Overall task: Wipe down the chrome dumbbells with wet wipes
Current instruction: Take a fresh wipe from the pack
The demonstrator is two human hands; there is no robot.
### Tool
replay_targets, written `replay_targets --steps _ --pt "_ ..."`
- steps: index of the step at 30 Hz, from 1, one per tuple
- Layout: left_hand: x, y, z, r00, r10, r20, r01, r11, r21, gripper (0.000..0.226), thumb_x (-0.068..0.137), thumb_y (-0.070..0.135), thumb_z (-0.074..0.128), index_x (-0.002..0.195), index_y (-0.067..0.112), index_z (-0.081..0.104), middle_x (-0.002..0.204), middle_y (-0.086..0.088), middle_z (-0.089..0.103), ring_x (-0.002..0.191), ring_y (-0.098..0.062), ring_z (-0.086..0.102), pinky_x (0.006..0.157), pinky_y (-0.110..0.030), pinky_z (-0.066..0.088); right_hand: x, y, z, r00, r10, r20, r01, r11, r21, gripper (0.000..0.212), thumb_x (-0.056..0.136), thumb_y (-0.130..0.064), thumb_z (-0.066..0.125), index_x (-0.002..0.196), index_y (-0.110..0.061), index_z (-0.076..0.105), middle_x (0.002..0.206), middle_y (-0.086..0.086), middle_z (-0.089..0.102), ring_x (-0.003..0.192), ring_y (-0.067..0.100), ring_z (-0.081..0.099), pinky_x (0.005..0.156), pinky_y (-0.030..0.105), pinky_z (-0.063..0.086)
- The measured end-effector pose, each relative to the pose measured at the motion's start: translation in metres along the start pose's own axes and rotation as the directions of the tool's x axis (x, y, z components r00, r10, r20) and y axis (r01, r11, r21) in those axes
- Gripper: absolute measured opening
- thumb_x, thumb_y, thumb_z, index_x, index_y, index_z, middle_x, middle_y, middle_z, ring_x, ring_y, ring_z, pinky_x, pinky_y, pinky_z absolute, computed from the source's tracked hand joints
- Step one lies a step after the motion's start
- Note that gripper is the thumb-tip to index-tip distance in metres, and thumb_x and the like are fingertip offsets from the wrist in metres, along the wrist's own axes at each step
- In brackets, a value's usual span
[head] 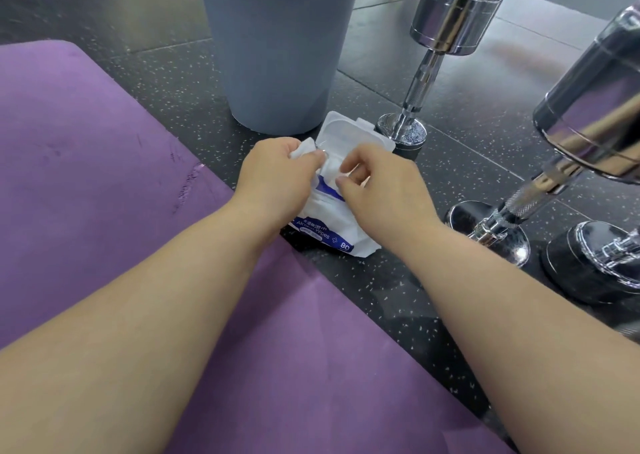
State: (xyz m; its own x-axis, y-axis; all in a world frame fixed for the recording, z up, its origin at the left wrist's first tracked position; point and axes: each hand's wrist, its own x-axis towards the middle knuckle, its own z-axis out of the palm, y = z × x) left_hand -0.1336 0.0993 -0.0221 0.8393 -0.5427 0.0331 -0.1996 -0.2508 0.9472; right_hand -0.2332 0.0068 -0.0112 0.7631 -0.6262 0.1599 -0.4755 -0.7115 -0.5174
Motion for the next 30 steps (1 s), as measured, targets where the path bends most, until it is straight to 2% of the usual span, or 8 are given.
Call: replay_targets --steps 5,10,17,19,21,23,27,30 --pt "-0.004 -0.004 -0.001 1.000 -0.025 0.004 0.025 0.999 -0.035 0.034 0.086 0.029 0.064 0.077 -0.004 0.059 0.056 0.003 0.052 0.060 -0.017 0.045 0.058 -0.036 0.040 0.002 0.002 0.014 0.970 -0.114 0.215 0.153 0.973 -0.175 0.027 0.092 -0.018 0.045 0.093 -0.022 0.072 0.094 0.006 0.047 0.101 0.033 0.049 0.084 0.035 0.043" --pt "-0.007 -0.005 -0.001 0.999 -0.046 -0.020 0.045 0.997 -0.064 0.029 0.090 0.027 0.063 0.074 0.003 0.060 0.062 -0.001 0.048 0.061 -0.017 0.042 0.059 -0.031 0.036 -0.009 0.003 0.008 0.991 -0.019 0.130 0.005 0.994 0.105 0.034 0.086 0.001 0.040 0.105 -0.025 0.051 0.113 -0.006 0.068 0.106 0.017 0.057 0.087 0.030 0.043" --pt "-0.004 -0.004 -0.002 0.994 -0.091 -0.066 0.086 0.993 -0.083 0.032 0.085 0.027 0.064 0.086 -0.005 0.063 0.071 -0.005 0.056 0.065 -0.016 0.049 0.063 -0.031 0.041 -0.005 -0.003 0.014 0.997 -0.035 0.067 0.045 0.987 -0.157 0.035 0.096 -0.022 0.043 0.120 -0.023 0.070 0.117 0.005 0.051 0.114 0.026 0.040 0.102 0.036 0.036" --pt "-0.005 -0.005 -0.002 0.995 -0.090 -0.052 0.085 0.993 -0.077 0.031 0.087 0.027 0.063 0.083 -0.004 0.063 0.069 -0.004 0.056 0.064 -0.016 0.049 0.061 -0.031 0.040 -0.006 0.000 0.016 0.986 -0.013 0.164 0.048 0.976 -0.211 0.041 0.098 -0.025 0.039 0.129 -0.031 0.064 0.111 0.005 0.044 0.113 0.028 0.037 0.103 0.040 0.036" --pt "-0.008 -0.006 0.000 0.997 -0.074 -0.032 0.073 0.997 -0.035 0.031 0.089 0.027 0.062 0.080 -0.002 0.063 0.067 -0.004 0.056 0.062 -0.016 0.048 0.058 -0.029 0.038 -0.008 0.003 0.015 0.978 -0.025 0.205 0.061 0.984 -0.169 0.044 0.097 -0.022 0.037 0.132 -0.034 0.060 0.107 0.004 0.044 0.115 0.029 0.041 0.102 0.038 0.037" --pt "-0.010 -0.006 0.001 1.000 -0.007 -0.017 0.009 0.993 0.116 0.030 0.092 0.029 0.058 0.082 0.002 0.065 0.071 -0.007 0.061 0.065 -0.018 0.050 0.059 -0.031 0.039 -0.011 0.006 0.010 0.997 -0.017 0.071 0.021 0.999 -0.046 0.040 0.094 -0.015 0.041 0.121 -0.026 0.069 0.112 0.004 0.060 0.116 0.026 0.051 0.098 0.032 0.040" --pt "-0.020 -0.007 0.010 0.958 0.202 0.205 -0.285 0.766 0.577 0.030 0.095 0.025 0.048 0.118 0.029 0.067 0.122 0.002 0.062 0.113 -0.024 0.053 0.090 -0.035 0.044 -0.025 0.014 0.000 0.976 0.153 -0.153 -0.126 0.976 0.175 0.034 0.090 -0.006 0.044 0.100 -0.020 0.073 0.109 -0.003 0.068 0.105 0.015 0.057 0.092 0.026 0.041" --pt "-0.027 -0.012 0.024 0.885 0.264 0.383 -0.465 0.535 0.705 0.038 0.094 0.023 0.046 0.127 0.036 0.061 0.131 0.008 0.051 0.112 -0.025 0.044 0.088 -0.034 0.040 -0.032 0.022 0.000 0.957 0.241 -0.164 -0.192 0.945 0.266 0.034 0.089 -0.004 0.044 0.097 -0.022 0.072 0.102 -0.004 0.069 0.098 0.014 0.058 0.086 0.026 0.043"
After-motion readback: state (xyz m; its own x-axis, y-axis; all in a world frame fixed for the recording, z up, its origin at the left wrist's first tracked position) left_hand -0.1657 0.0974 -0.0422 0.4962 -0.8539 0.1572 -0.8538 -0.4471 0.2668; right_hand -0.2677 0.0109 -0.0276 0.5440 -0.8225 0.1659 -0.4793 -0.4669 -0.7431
